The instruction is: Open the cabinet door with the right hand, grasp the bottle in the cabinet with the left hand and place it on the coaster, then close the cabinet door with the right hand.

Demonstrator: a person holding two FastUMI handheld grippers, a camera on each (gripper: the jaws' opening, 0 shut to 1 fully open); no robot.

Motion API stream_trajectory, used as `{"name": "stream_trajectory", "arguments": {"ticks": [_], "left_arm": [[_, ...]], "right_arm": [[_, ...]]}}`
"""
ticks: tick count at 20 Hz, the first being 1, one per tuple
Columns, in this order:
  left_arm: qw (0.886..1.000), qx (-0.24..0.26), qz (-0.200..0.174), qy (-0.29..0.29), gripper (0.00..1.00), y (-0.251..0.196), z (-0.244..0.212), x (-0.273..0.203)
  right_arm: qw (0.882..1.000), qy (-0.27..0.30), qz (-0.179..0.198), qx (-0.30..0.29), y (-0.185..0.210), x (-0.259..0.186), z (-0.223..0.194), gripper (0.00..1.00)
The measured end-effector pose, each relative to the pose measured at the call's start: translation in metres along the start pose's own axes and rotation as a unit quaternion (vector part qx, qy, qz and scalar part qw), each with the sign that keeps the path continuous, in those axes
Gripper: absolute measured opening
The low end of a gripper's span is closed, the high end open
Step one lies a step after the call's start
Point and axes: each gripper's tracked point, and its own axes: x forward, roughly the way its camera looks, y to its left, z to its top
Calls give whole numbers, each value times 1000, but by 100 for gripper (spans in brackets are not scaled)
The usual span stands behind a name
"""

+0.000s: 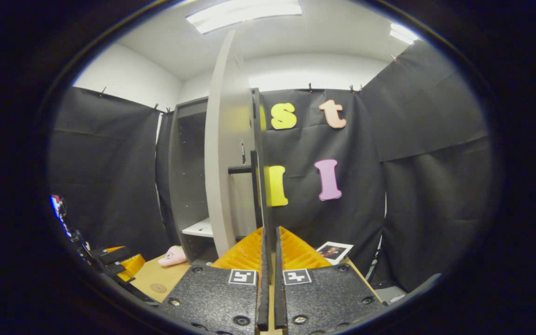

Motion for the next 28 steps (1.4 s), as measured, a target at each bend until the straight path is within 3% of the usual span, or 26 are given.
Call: {"name": "stream_trajectory", "arguments": {"ticks": [3,4,5,6,8,14,21,25,28], "left_arm": [[1000,-3,-6,-1,95,-4,2,3],[1000,-3,-8,-3,95,-5,2,4],[1000,-3,-10,-3,95,-6,2,4],[1000,-2,-11,-2,95,-8,3,3],[1000,-3,-11,-5,95,-9,4,3],[1000,-8,-13,-15,95,-9,13,4],[997,-28,-58,-41,95,-38,51,36],[996,5,-81,-40,95,-52,62,68],[995,-14,-98,-16,95,-69,60,97]], "right_arm": [[1000,1,-16,-7,-10,-6,-11,10],[1000,1,-19,-9,-11,-8,-15,29],[1000,3,-24,-12,-14,-8,-19,33],[999,7,-30,-14,-16,-8,-22,48],[999,8,-36,-14,-19,-5,-25,66],[1000,8,-17,15,-19,2,-34,95],[999,5,-15,46,-17,2,-45,96],[999,8,-41,16,-28,-1,-53,97],[999,8,-43,3,-26,-3,-55,96]]}}
